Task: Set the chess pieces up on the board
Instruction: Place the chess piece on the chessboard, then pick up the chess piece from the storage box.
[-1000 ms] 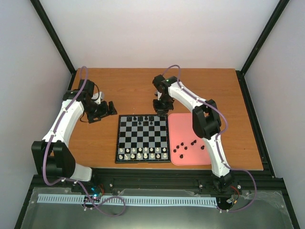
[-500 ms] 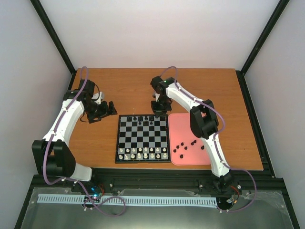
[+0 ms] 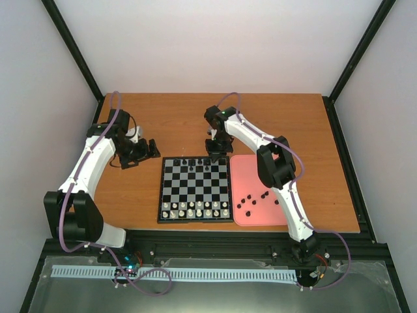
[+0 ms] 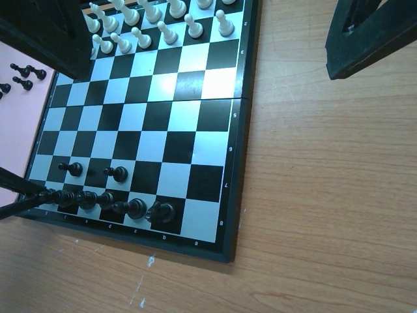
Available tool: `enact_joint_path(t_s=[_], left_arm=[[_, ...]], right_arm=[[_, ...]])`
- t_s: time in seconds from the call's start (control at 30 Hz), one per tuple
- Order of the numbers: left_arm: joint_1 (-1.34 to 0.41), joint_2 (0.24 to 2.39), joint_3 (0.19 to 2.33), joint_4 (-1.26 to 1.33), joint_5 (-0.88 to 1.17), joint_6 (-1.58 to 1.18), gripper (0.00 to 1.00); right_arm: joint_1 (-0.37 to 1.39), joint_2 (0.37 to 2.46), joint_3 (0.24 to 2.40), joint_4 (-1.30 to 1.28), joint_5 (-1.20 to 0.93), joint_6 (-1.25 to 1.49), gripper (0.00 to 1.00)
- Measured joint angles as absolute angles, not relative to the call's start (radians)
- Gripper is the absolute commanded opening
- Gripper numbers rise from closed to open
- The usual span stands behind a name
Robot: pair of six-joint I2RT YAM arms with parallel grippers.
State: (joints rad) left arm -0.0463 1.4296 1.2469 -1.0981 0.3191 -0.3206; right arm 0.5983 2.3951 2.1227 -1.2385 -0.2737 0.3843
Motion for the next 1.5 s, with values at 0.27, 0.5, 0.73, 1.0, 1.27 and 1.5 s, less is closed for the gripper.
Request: enact_joint_path(t_s=[0.27, 0.5, 0.73, 1.0, 1.27, 1.5], left_arm=[[-0.046, 1.433, 1.239, -1.096, 0.323, -0.321, 1.00], [-0.046, 1.433, 1.239, -1.096, 0.324, -0.321, 1.00], [-0.046, 1.433, 1.239, -1.095, 0.324, -0.321, 1.00], [-0.046, 1.433, 1.239, -1.096, 0.324, -0.321, 1.00], [-0.046, 1.433, 1.239, -1.096, 0.324, -0.321, 1.00], [-0.046, 1.433, 1.239, -1.097, 0.323, -0.321, 1.00]], right_arm=[[0.599, 2.395, 2.123, -1.243, -0.270, 0.384, 0.12], [0.601, 2.395, 2.123, -1.244, -0.270, 0.382, 0.24], [0.602, 2.395, 2.123, -1.243, -0.269, 0.379, 0.33], [0.603, 2.390, 2.123, -1.241, -0.231, 0.383, 0.38], [0.602, 2.318, 2.123, -1.237, -0.166, 0.392, 0.44], [0.595, 2.119, 2.003, -1.197, -0.081, 0.413, 0.50]])
